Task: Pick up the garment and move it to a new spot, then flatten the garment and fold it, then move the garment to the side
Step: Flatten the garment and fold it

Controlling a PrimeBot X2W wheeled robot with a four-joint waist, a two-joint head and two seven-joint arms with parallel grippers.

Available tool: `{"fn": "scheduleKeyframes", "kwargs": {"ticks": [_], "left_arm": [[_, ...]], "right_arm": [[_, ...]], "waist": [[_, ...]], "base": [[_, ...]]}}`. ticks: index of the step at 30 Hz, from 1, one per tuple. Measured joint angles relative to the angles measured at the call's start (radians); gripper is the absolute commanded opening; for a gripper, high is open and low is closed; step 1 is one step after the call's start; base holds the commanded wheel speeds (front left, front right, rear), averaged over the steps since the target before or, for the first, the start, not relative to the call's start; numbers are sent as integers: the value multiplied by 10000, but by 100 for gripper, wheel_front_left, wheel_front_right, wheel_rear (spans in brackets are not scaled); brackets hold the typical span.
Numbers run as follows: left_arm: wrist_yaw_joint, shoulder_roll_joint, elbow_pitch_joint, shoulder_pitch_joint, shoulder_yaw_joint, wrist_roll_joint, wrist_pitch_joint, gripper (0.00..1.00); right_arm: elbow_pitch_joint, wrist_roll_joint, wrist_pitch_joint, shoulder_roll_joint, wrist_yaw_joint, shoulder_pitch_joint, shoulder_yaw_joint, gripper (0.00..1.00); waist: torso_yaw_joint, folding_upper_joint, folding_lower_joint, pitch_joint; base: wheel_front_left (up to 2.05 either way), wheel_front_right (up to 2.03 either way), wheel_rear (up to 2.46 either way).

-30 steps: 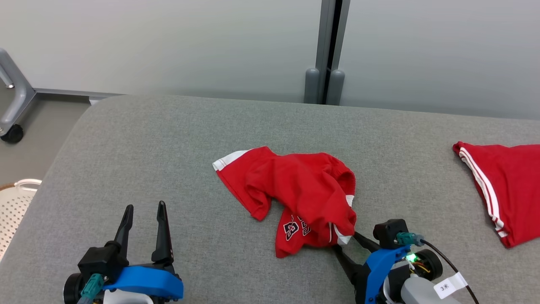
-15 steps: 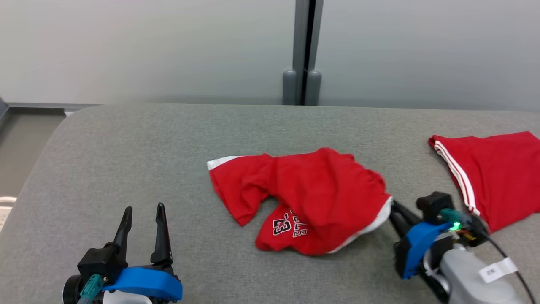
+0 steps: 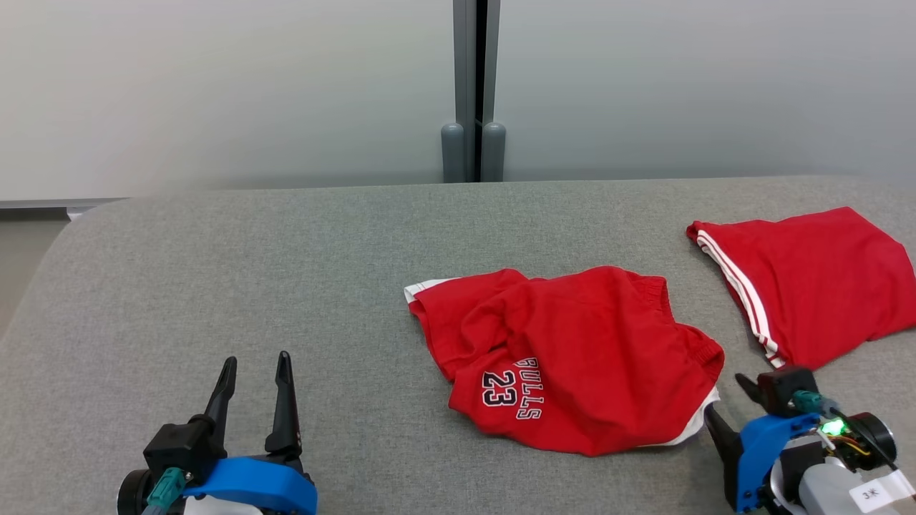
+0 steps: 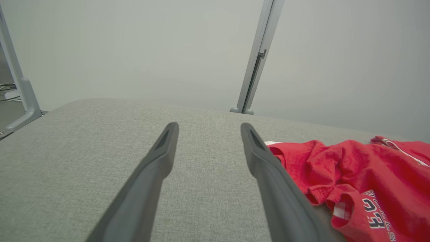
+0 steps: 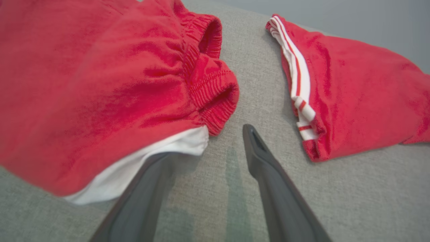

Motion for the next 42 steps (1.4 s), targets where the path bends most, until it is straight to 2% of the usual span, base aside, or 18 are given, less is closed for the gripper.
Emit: {"fn": "scheduleKeyframes", "kwargs": {"ticks": [6,11,19,21,23,27,31,35,42], "left_arm": [[-21,-2,67,-14,17,4,0,100],[-23,-4,73,13,73,6,0,100],[-23,-6,35,80,105,23,0,100],[-23,-4,31,101,104,25,0,100],[-38,-6,27,130,100,25,0,100],[-46,-8,25,158,121,35,0,100],[-46,-10,12,161,136,36,0,100],[-44,-10,10,157,79,0,0,100],[-10,-12,13,142,-48,-44,0,100]], "right_arm": [[-130,-169,-178,-199,0,120,-1126,100],[-1266,-451,-431,-219,0,335,-2151,100],[-3613,-980,-491,591,2,1455,-3009,100],[-3800,-1398,21,621,0,1764,-3411,100],[-3887,-1806,1020,646,0,2126,-3528,100],[-4707,-2013,1931,738,2,2586,-3973,100],[-5889,-2031,1904,882,0,2823,-4355,100],[-6750,-1908,1442,1202,0,2983,-4309,100],[-6922,-1569,583,1438,2,3072,-4034,100]], "waist": [[11,0,-1,-78],[15,-1,-1,-185],[-15,0,-1,-307],[-27,-1,-1,-332],[-48,-1,-1,-352],[-112,0,-1,-351],[-215,-1,-1,-329],[-281,0,-1,-303],[-325,0,-1,-285]], "base": [[0,0,0],[0,0,0],[0,0,0],[0,0,0],[0,0,0],[0,0,0],[0,0,0],[0,0,0],[0,0,0]]}}
